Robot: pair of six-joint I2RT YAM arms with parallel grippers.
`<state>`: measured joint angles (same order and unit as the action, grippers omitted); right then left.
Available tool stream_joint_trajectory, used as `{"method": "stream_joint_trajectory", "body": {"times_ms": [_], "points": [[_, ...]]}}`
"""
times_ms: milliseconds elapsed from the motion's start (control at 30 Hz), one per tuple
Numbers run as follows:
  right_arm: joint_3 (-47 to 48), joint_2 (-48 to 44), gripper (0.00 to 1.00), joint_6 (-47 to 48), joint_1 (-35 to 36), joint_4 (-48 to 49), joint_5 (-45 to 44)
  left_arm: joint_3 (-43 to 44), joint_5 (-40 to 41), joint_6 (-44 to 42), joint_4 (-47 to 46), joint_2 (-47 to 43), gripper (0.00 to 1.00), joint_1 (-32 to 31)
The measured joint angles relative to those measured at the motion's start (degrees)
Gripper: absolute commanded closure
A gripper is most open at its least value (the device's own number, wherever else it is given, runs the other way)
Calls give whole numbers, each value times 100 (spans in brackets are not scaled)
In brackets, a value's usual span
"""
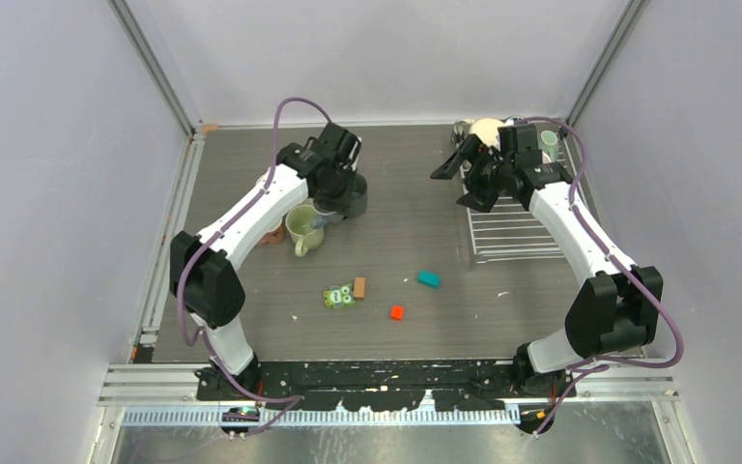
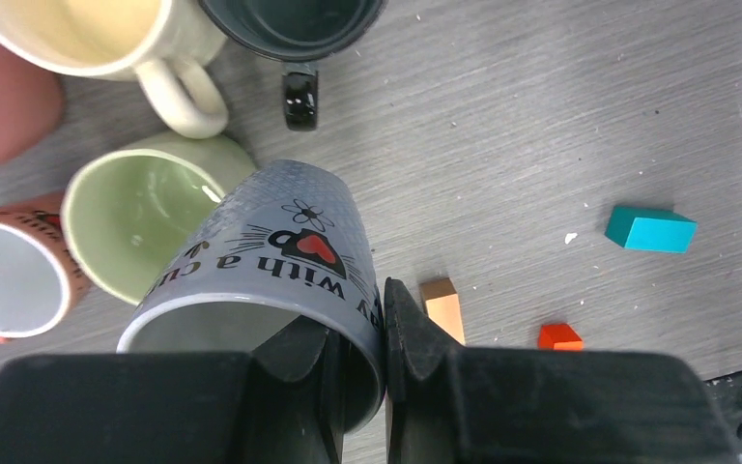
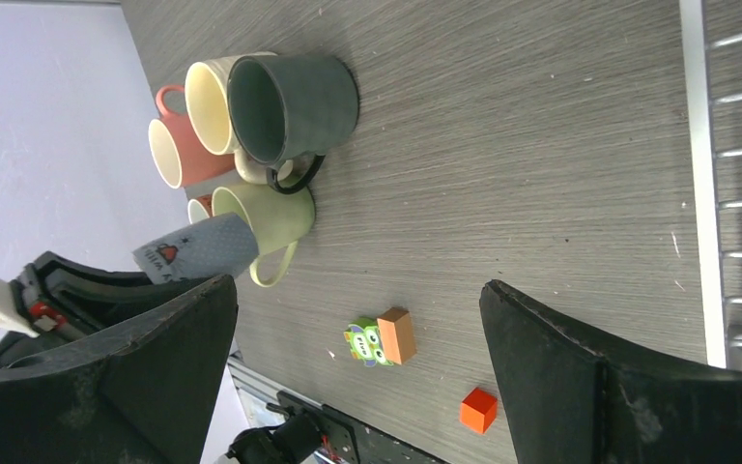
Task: Unload the cups from the dish rack
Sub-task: Place the cup at the center of the board.
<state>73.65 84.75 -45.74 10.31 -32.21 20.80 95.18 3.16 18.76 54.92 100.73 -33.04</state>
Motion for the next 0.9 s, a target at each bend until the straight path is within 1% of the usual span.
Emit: {"method": "stream_joint_trajectory", "body": {"times_ms": [200,567,900], "points": [[83,0,0,13,85,0,-4,481,291,-162,341,0,100,98],[83,2,0,20,140,0,-20,487,323,-321,671,0,100,643],[83,15,0,20,212,0,-20,481,155,-446,664,229,100,804]]}}
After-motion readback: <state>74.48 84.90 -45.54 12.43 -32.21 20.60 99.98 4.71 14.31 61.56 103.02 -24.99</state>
